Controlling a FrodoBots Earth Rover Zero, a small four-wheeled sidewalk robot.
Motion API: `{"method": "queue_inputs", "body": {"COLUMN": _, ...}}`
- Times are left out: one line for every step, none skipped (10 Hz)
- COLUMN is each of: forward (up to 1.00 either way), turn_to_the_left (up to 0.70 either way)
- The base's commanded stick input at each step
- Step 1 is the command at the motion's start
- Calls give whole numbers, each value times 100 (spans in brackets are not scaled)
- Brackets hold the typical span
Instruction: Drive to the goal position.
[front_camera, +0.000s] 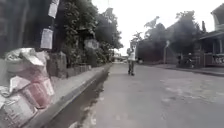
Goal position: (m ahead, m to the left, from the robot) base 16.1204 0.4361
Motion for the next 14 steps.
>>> {"method": "queue_inputs", "body": {"forward": 50, "turn_to_the_left": 0}}
{"method": "queue_inputs", "body": {"forward": 50, "turn_to_the_left": 0}}
{"method": "queue_inputs", "body": {"forward": 50, "turn_to_the_left": 0}}
{"method": "queue_inputs", "body": {"forward": 50, "turn_to_the_left": 0}}
{"method": "queue_inputs", "body": {"forward": 50, "turn_to_the_left": 0}}
{"method": "queue_inputs", "body": {"forward": 50, "turn_to_the_left": 0}}
{"method": "queue_inputs", "body": {"forward": 50, "turn_to_the_left": 0}}
{"method": "queue_inputs", "body": {"forward": 50, "turn_to_the_left": -7}}
{"method": "queue_inputs", "body": {"forward": 50, "turn_to_the_left": -31}}
{"method": "queue_inputs", "body": {"forward": 50, "turn_to_the_left": -47}}
{"method": "queue_inputs", "body": {"forward": 50, "turn_to_the_left": -39}}
{"method": "queue_inputs", "body": {"forward": 50, "turn_to_the_left": -7}}
{"method": "queue_inputs", "body": {"forward": 50, "turn_to_the_left": 0}}
{"method": "queue_inputs", "body": {"forward": 50, "turn_to_the_left": 0}}
